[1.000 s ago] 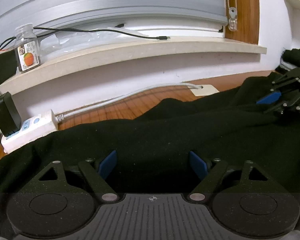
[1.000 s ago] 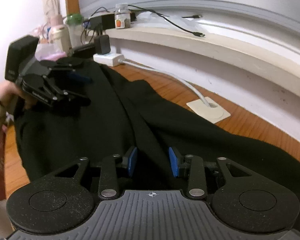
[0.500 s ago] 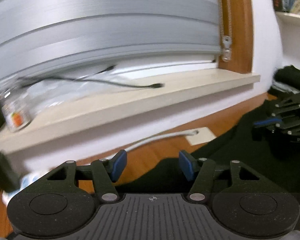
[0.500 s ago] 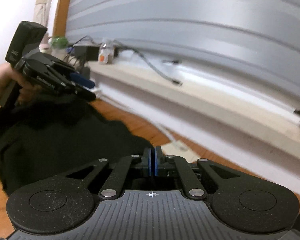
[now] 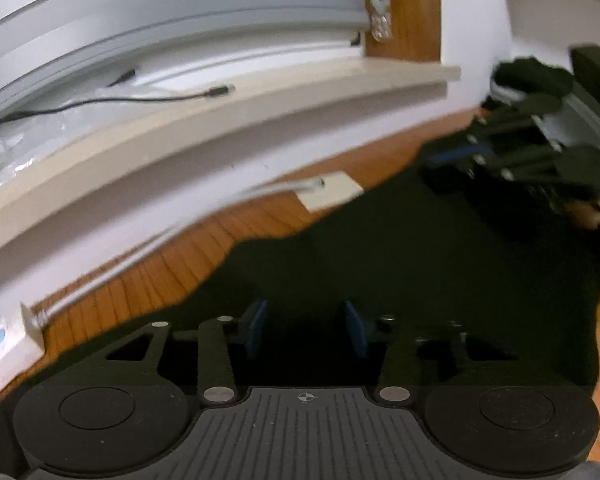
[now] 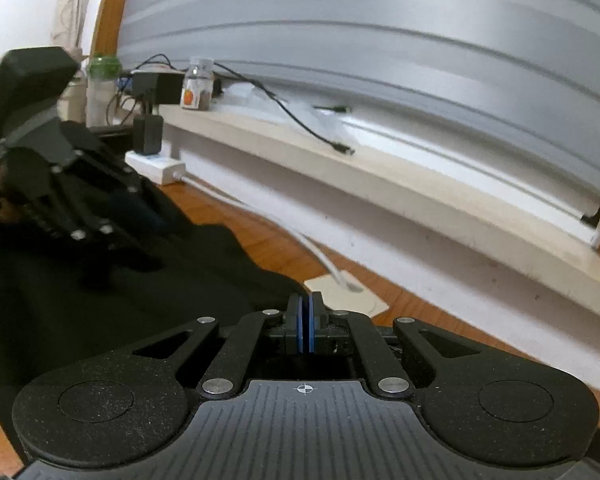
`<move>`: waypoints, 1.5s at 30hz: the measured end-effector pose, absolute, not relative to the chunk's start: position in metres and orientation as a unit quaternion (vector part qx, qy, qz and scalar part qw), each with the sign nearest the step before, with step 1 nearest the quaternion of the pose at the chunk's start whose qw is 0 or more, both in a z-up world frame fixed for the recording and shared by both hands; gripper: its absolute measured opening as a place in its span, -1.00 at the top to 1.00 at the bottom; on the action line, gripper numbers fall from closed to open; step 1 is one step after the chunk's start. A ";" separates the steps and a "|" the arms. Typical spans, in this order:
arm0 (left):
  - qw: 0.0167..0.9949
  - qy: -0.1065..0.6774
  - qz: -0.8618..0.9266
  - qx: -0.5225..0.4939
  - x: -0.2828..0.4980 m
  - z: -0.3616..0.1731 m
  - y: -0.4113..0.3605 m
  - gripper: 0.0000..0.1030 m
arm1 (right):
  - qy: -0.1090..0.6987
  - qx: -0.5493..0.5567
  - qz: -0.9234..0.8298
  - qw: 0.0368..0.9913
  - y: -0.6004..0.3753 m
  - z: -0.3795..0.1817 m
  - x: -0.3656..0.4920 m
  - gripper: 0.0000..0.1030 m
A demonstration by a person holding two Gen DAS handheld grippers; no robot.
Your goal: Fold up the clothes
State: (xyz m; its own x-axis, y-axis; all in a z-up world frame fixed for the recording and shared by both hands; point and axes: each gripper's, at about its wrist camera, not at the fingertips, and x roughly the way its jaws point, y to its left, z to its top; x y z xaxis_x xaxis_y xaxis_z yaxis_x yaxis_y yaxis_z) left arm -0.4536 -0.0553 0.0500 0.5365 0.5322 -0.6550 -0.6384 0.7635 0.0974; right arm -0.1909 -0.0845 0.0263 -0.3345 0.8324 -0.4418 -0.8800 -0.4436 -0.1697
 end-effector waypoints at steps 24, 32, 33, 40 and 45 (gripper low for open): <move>0.862 0.305 0.396 -0.079 -0.489 0.070 -0.119 0.54 | 0.078 -0.268 0.817 0.505 -0.081 0.013 -0.196 0.95; 0.858 0.301 0.412 -0.050 -0.491 0.104 -0.059 0.39 | 0.076 -0.267 0.816 0.508 -0.085 0.005 -0.196 0.94; 0.857 0.310 0.408 -0.051 -0.489 0.100 -0.051 0.39 | 0.077 -0.265 0.816 0.508 -0.085 0.005 -0.195 0.94; 0.873 0.335 0.350 -0.062 -0.485 0.072 -0.051 -0.02 | 0.082 -0.265 0.813 0.511 -0.083 0.004 -0.194 0.93; 0.872 0.347 0.340 -0.062 -0.485 0.066 -0.057 -0.14 | 0.079 -0.269 0.811 0.513 -0.083 0.004 -0.196 0.93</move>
